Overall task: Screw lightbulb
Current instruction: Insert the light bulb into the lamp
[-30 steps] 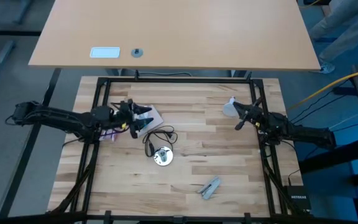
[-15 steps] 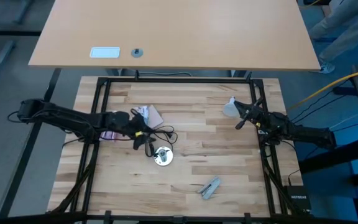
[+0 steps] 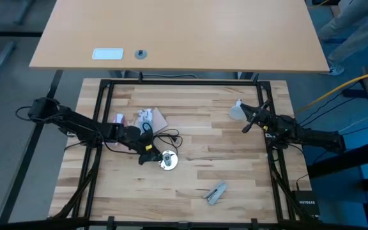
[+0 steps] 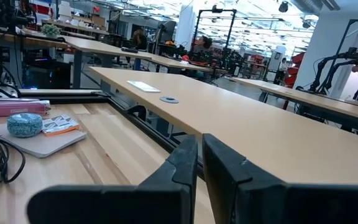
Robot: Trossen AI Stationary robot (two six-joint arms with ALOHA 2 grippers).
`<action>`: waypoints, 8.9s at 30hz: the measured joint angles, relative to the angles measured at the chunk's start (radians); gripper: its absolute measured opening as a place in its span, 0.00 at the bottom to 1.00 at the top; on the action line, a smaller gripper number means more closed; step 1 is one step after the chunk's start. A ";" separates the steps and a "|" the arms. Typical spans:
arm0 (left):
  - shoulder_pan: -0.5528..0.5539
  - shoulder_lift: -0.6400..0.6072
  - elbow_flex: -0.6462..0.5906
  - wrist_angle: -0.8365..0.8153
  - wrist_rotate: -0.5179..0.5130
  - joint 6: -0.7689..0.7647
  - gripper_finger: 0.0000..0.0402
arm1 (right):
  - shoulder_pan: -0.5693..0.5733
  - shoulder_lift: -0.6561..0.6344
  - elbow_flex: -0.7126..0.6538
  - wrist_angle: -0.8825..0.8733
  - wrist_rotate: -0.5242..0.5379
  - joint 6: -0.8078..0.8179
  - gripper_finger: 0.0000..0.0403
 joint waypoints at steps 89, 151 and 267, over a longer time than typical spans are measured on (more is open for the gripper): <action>0.356 0.002 0.003 -0.522 -0.297 -0.017 0.63 | 0.000 0.000 0.002 -0.071 -0.016 0.000 0.08; 0.066 0.189 0.255 -0.346 -0.070 0.390 0.63 | 0.000 0.003 0.002 -0.069 -0.061 0.000 0.08; 0.161 0.299 0.300 -0.159 -0.023 0.596 0.39 | 0.000 0.002 0.002 -0.072 -0.120 0.050 0.37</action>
